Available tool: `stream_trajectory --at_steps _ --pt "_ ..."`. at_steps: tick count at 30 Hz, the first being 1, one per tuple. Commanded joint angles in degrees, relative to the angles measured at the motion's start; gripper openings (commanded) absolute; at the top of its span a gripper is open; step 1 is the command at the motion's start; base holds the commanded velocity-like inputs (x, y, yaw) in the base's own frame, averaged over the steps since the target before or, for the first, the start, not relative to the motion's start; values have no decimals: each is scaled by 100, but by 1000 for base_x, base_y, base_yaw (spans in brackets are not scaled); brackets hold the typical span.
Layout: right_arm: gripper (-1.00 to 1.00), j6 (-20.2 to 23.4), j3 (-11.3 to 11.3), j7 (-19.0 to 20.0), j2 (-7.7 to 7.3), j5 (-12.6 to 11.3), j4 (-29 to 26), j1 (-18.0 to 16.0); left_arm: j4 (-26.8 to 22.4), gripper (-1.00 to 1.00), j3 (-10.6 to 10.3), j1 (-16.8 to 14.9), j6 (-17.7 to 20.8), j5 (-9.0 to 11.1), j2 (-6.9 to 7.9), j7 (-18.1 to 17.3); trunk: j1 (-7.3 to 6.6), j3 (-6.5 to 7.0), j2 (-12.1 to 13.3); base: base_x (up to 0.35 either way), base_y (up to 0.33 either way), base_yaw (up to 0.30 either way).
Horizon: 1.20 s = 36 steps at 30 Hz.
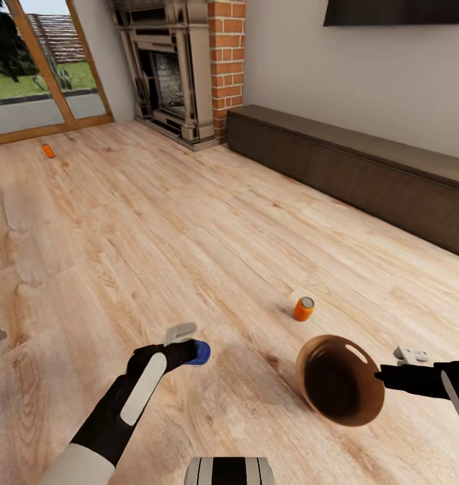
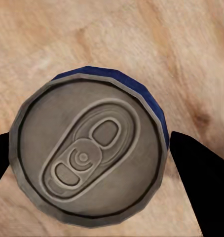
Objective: Put the three can of soda from the living room inside the tash can in the kitchen.
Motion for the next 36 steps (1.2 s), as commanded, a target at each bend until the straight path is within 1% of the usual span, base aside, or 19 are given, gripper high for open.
stream_trajectory --at_steps 1,2,3,5,6,7,8,9,10,11,12,14,16,19,22,23,27,34,36 --pt "-100 33 3 24 9 -129 15 -2 -273 -100 -10 68 129 -1 -107 62 -2 23 2 0 0 0" --pt "-100 33 4 24 12 -128 20 -2 -373 -100 -14 86 187 2 -150 77 -5 45 3 0 0 0" --pt "-100 33 5 21 21 -123 27 -4 -607 -100 -41 116 285 9 -259 98 -8 67 4 0 0 0" --pt "-100 33 6 18 32 -116 36 -8 -1020 -100 -300 150 398 23 -457 121 -13 112 7 0 0 0" --pt "-100 33 6 18 34 -116 37 -9 -1109 -100 -395 150 419 39 -493 124 -15 134 8 0 0 0" --pt "-100 33 3 15 36 -112 38 -9 -1297 -100 -570 134 485 135 -558 129 -18 156 10 0 0 0" --pt "-100 33 1 12 41 -109 40 -10 -1517 -100 -714 118 566 337 -618 134 -20 178 11 0 0 0" --pt "-100 33 2 11 43 -108 42 -10 -1622 -100 -780 112 596 458 -641 136 -23 200 12 0 0 0" --pt "-100 33 -4 5 46 -102 60 -14 -1877 -100 -1024 101 652 791 -683 141 -26 222 14 0 0 0" --pt "-100 33 -18 -1 47 -99 136 -27 -1982 -100 -1187 97 671 937 -700 143 -28 245 15 0 0 0" --pt "-100 33 -28 -4 45 -97 307 -46 -2053 -100 -1303 94 680 1032 -712 141 -31 267 16 0 0 0" --pt "-100 33 -41 -9 28 -100 681 -139 -2165 -100 -1411 92 688 1118 -726 131 -36 311 19 0 0 0" --pt "-100 33 -41 -14 17 -97 1046 -318 -2231 -100 -1496 91 693 1162 -738 98 -41 355 22 0 0 0" --pt "-100 33 -39 -18 0 -95 1529 -550 -2283 -100 -1882 39 689 1197 -759 -45 -49 422 26 0 0 0" --pt "-100 33 -38 -18 -14 -94 1664 -617 -2297 -100 -2110 -32 688 1211 -766 -239 -57 488 30 0 0 0" --pt "-100 33 -38 -18 -15 -93 1670 -621 -2298 -100 -2131 -36 690 1213 -767 -283 -59 510 31 0 0 0" --pt "-100 33 -39 -15 -20 -90 1680 -630 -2292 -100 -2471 -49 716 1217 -768 -620 -69 599 36 0 0 0" --pt "-100 33 -39 -4 -21 -120 1658 -629 -2252 -100 -2570 -51 716 1226 -775 -700 -87 754 46 0 0 0" --pt "-100 33 -35 -3 -14 -131 1594 -627 -2186 -100 -2580 -51 710 1286 -776 -715 -93 798 48 0 0 0"
